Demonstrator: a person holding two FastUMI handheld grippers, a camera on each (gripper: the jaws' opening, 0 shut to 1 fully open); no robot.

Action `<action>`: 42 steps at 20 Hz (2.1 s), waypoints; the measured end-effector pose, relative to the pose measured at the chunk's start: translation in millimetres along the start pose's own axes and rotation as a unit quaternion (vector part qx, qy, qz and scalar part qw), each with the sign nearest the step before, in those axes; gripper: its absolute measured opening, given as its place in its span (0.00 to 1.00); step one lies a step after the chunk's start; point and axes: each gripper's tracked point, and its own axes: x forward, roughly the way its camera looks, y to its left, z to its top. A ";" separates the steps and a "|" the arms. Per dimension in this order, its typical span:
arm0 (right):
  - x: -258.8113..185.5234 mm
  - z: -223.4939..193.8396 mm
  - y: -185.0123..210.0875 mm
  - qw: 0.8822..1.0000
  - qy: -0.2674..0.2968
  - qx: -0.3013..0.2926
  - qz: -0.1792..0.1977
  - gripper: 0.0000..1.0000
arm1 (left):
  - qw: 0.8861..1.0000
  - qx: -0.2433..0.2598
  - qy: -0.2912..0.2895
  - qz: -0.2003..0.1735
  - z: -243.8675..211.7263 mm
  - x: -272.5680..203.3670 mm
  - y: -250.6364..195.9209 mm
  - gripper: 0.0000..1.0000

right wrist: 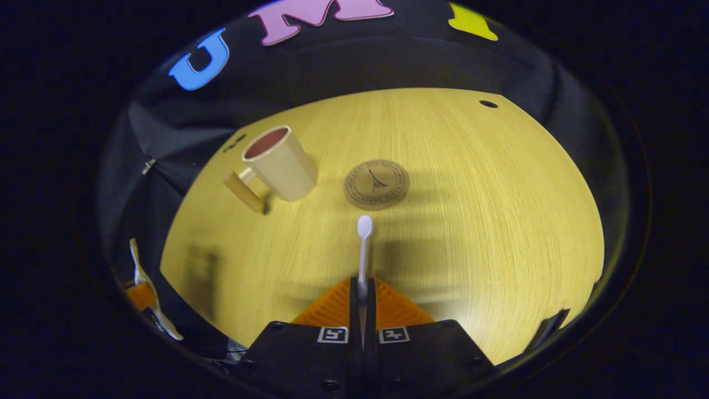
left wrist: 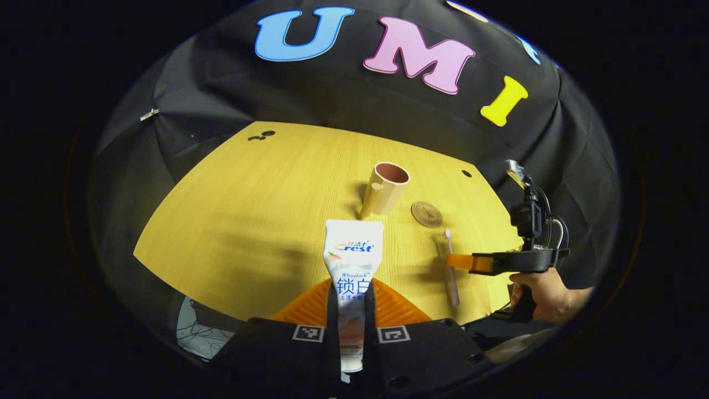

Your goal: Put the toothbrush and toothpaste on the desktop into the cup, then pick up the cup and place it on the coaster on the desktop.

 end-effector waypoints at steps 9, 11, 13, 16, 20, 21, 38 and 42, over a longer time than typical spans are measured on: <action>-75.9 62.3 41.9 0.980 -0.090 -0.023 0.178 0.05 | 0.992 -0.006 -0.120 -0.039 124.6 19.6 -48.2 0.20; -87.2 69.0 41.6 0.976 -0.095 -0.028 0.195 0.05 | 0.988 -0.004 -0.147 -0.056 153.6 28.5 -63.9 0.20; -96.6 73.0 36.2 0.973 -0.097 -0.026 0.206 0.05 | 0.982 0.002 -0.173 -0.072 180.6 38.2 -79.7 0.20; -104.6 81.8 24.0 0.972 -0.103 -0.014 0.213 0.05 | 0.974 0.006 -0.206 -0.093 210.7 59.5 -98.6 0.20; -110.9 93.3 -6.4 0.973 -0.114 0.006 0.201 0.05 | 0.966 -0.032 -0.232 -0.107 234.8 92.8 -105.5 0.20; -112.8 97.1 -13.9 0.973 -0.117 0.013 0.198 0.05 | 0.964 -0.046 -0.239 -0.106 239.6 101.2 -103.8 0.20; -99.1 92.3 -73.5 0.981 -0.094 0.033 0.168 0.05 | 0.980 -0.046 -0.194 -0.024 206.1 238.4 -67.5 0.20; -95.4 88.6 -72.8 0.981 -0.092 0.035 0.169 0.05 | 0.982 -0.036 -0.184 -0.031 188.9 232.9 -72.5 0.23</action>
